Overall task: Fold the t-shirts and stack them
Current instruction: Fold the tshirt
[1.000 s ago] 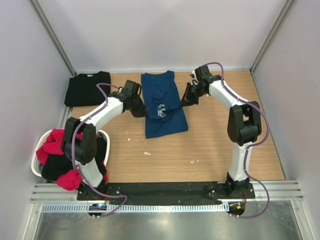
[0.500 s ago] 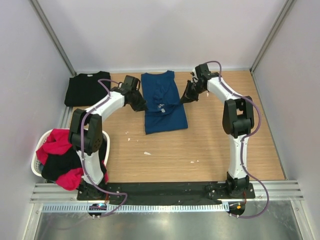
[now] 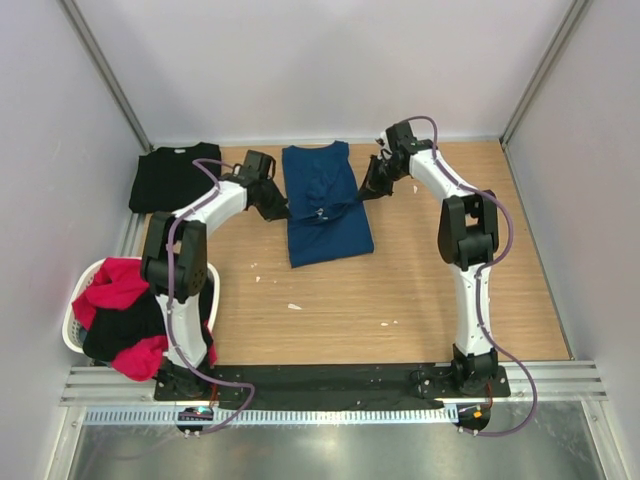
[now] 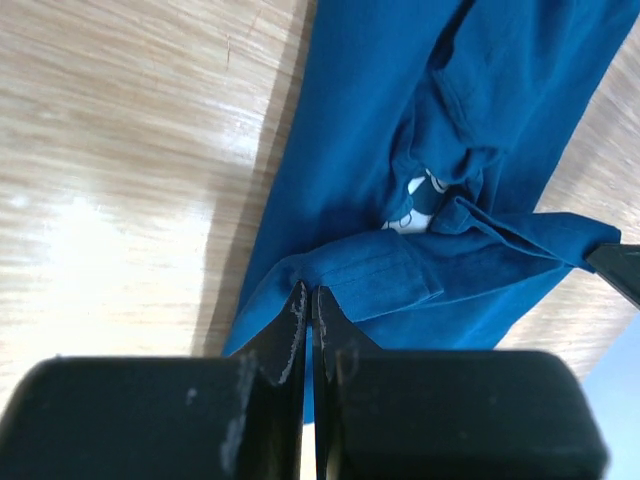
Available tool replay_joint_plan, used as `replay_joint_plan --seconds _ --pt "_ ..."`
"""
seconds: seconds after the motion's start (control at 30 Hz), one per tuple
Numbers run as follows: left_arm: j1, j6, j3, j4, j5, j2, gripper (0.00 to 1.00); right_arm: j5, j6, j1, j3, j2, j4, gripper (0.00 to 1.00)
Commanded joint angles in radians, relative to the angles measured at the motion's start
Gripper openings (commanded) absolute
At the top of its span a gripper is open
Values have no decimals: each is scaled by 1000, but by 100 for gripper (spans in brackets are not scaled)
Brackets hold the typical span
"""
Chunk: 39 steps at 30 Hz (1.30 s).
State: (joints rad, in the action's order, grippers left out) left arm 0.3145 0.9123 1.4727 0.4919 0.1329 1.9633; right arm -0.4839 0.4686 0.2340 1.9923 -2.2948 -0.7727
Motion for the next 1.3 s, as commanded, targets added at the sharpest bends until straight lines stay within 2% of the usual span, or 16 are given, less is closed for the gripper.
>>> replay_joint_plan --seconds 0.0,0.13,0.2,0.3,0.33,0.4,0.43,0.47,0.5,0.57,0.63,0.7,0.87,0.97,1.13,1.27 --pt "-9 -7 49 -50 10 29 0 7 -15 -1 68 -21 -2 1" --pt "-14 -10 67 -61 11 57 0 4 -8 -1 86 -48 0 1" --pt "-22 -29 77 -59 16 65 0 4 -13 -1 112 -58 -28 6" --pt "-31 -55 115 -59 48 80 16 22 -16 -4 157 -55 -50 12" --pt "-34 -78 135 -55 53 86 34 25 -16 -5 171 -51 -48 17" --pt "-38 -99 193 -36 56 100 50 28 -13 -9 226 -38 -43 31" --pt "-41 -121 211 -17 54 100 67 30 -19 -9 247 -31 -46 40" --pt "-46 -133 251 -1 54 91 71 37 -27 -9 291 -28 -62 45" --pt "-48 -145 265 20 42 77 75 45 -42 -9 310 -20 -72 58" --pt "-49 -188 256 45 31 -4 77 57 -61 -9 309 29 -92 70" --pt "-45 -194 210 37 46 -76 80 90 -88 5 255 90 -83 86" --pt "-37 -194 103 14 62 -188 85 138 -102 21 108 200 -56 100" --pt "52 -182 -153 -234 253 -323 85 231 2 41 -313 412 145 100" --pt "129 -214 -261 -364 284 -327 85 346 77 39 -456 520 214 99" --pt "192 -190 -368 -661 231 -252 84 421 104 41 -547 627 243 100" --pt "190 -124 -359 -815 192 -111 84 458 94 41 -549 632 233 100"
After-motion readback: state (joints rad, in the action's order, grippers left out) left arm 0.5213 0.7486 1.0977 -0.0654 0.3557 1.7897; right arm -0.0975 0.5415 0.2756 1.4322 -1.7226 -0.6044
